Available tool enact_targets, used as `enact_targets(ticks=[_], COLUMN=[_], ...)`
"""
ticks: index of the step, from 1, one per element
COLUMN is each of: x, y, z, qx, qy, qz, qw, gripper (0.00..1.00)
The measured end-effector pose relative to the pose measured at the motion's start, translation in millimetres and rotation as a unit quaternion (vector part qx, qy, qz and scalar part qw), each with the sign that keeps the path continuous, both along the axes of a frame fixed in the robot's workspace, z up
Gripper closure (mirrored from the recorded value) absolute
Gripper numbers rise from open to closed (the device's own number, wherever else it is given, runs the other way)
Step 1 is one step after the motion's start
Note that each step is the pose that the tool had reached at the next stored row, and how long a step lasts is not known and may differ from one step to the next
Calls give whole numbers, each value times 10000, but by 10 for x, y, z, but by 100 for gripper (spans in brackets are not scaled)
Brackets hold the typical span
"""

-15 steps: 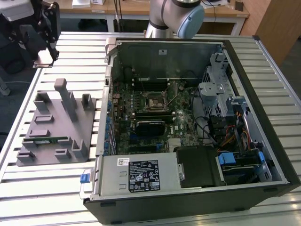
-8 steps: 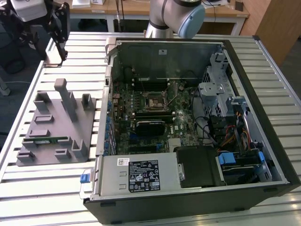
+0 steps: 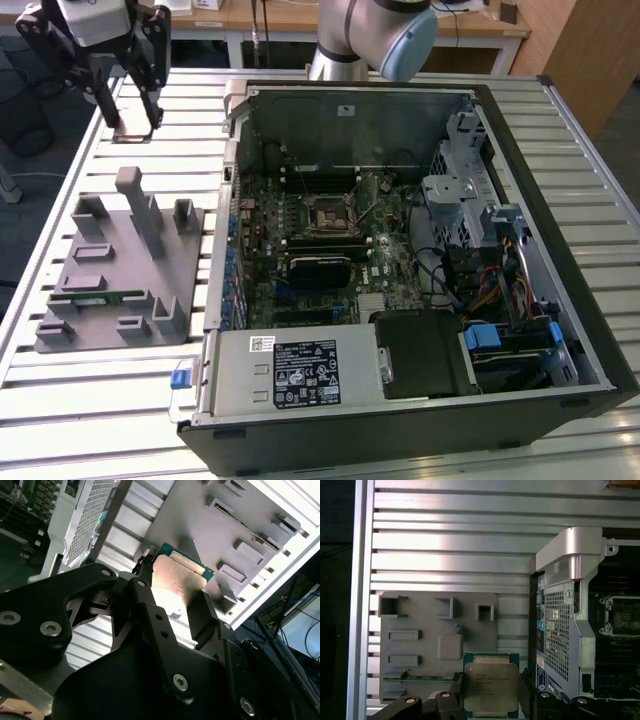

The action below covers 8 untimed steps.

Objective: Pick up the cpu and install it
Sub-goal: 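Pick up the cpu and move it towards the insertion slot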

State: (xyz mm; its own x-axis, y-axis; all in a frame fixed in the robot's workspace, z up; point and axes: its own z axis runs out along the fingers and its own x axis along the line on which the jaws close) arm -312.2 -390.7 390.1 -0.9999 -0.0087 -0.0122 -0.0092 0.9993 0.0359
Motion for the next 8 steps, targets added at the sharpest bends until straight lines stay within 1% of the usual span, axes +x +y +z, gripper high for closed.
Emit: enact_targets(ticks=[8], x=[246], y=[0], z=[0], qx=[0], qy=[0], qz=[0], qw=[10000], gripper=[47])
